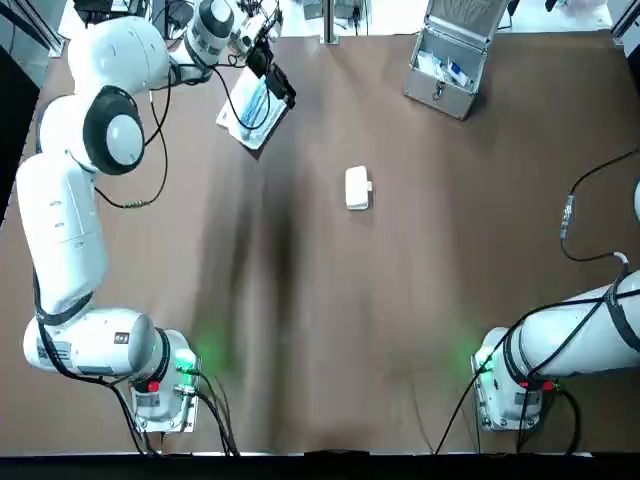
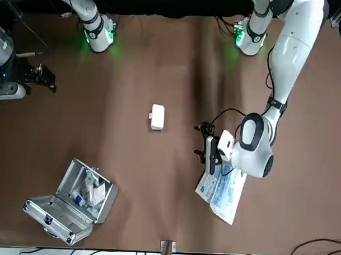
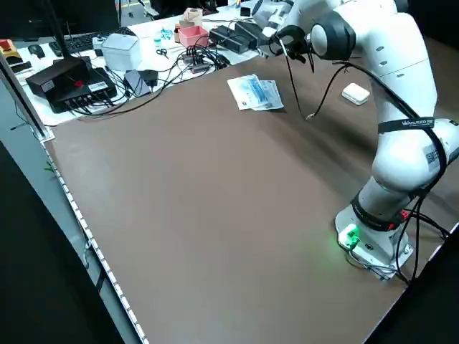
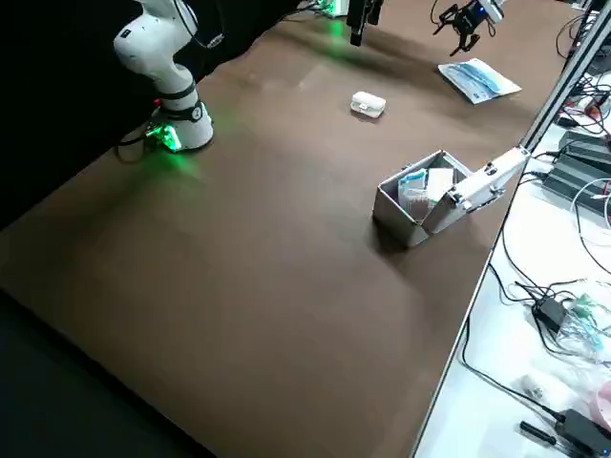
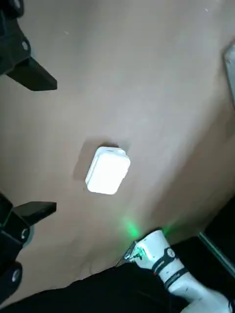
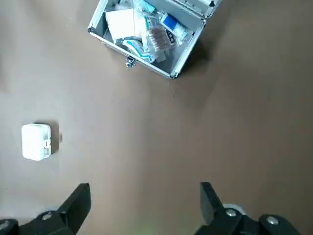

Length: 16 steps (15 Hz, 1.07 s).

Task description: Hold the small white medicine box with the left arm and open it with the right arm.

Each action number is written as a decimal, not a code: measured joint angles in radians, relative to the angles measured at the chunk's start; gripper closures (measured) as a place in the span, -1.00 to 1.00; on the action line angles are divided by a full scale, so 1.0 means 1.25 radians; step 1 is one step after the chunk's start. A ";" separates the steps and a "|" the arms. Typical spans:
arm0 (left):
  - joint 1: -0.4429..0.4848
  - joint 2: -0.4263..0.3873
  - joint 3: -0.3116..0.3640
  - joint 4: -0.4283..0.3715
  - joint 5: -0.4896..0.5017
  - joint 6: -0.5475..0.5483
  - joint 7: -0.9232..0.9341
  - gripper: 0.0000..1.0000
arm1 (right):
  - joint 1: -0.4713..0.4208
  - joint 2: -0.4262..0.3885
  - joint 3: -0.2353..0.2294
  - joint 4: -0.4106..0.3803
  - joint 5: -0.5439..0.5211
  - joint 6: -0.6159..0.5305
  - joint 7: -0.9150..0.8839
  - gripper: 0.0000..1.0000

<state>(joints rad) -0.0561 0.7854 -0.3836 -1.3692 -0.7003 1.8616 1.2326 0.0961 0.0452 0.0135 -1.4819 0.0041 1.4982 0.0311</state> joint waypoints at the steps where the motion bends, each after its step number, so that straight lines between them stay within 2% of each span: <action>1: 0.000 0.016 0.000 0.000 -0.038 0.000 0.091 -1.00 | 0.001 0.000 0.000 -0.003 0.000 0.000 0.000 -0.97; 5: -0.001 0.057 0.000 0.000 -0.120 0.000 0.287 -1.00 | 0.025 0.001 0.003 -0.031 0.002 0.026 0.000 -0.98; 10: -0.012 0.120 -0.001 0.000 -0.237 0.000 0.522 -1.00 | 0.065 0.021 0.005 -0.121 0.035 0.145 0.006 -0.98; 14: -0.035 0.151 -0.002 0.000 -0.263 0.000 0.684 -1.00 | 0.088 0.057 0.006 -0.133 0.101 0.191 0.007 -0.97; 16: -0.039 0.161 -0.002 0.000 -0.301 0.000 0.762 -1.00 | 0.102 0.082 0.007 -0.134 0.135 0.213 0.009 -0.97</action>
<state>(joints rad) -0.1045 0.9871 -0.3864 -1.3692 -1.0766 1.8616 2.1851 0.2240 0.1482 0.0218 -1.6489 0.1733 1.7648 0.0419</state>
